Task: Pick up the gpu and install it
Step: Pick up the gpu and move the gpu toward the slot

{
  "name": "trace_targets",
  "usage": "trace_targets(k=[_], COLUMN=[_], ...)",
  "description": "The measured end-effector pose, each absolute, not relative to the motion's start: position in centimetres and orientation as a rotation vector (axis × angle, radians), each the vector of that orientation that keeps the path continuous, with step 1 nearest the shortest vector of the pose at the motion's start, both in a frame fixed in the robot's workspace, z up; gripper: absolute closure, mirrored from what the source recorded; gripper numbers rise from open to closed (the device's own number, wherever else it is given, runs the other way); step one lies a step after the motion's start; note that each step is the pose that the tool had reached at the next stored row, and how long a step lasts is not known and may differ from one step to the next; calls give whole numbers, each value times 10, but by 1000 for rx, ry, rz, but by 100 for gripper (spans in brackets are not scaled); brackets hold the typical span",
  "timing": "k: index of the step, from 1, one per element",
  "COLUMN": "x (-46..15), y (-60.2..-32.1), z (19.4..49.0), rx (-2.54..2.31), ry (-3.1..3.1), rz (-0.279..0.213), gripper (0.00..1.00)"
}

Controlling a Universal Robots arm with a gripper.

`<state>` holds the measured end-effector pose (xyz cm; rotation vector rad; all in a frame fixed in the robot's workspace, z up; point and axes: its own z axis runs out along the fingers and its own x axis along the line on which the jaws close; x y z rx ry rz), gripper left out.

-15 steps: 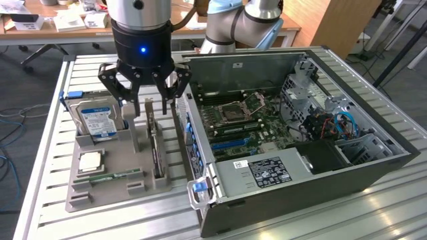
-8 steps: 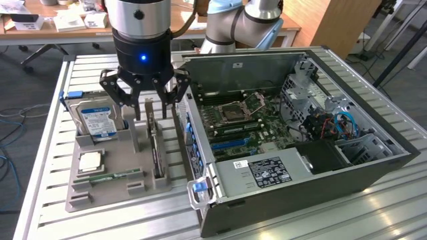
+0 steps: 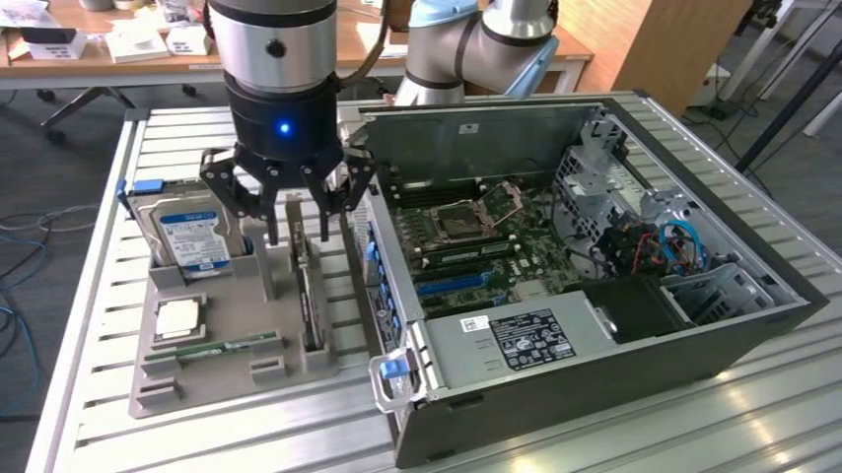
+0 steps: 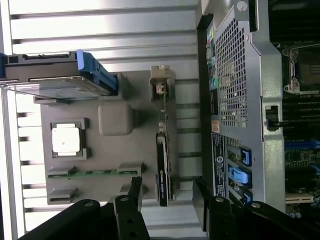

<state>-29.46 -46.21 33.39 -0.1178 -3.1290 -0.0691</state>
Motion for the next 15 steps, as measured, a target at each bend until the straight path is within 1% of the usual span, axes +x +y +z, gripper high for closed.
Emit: trace_targets(k=[15], x=[-295], y=[-462], z=[315], rx=[-116], ry=[-3129], rz=[-67], gripper=[47])
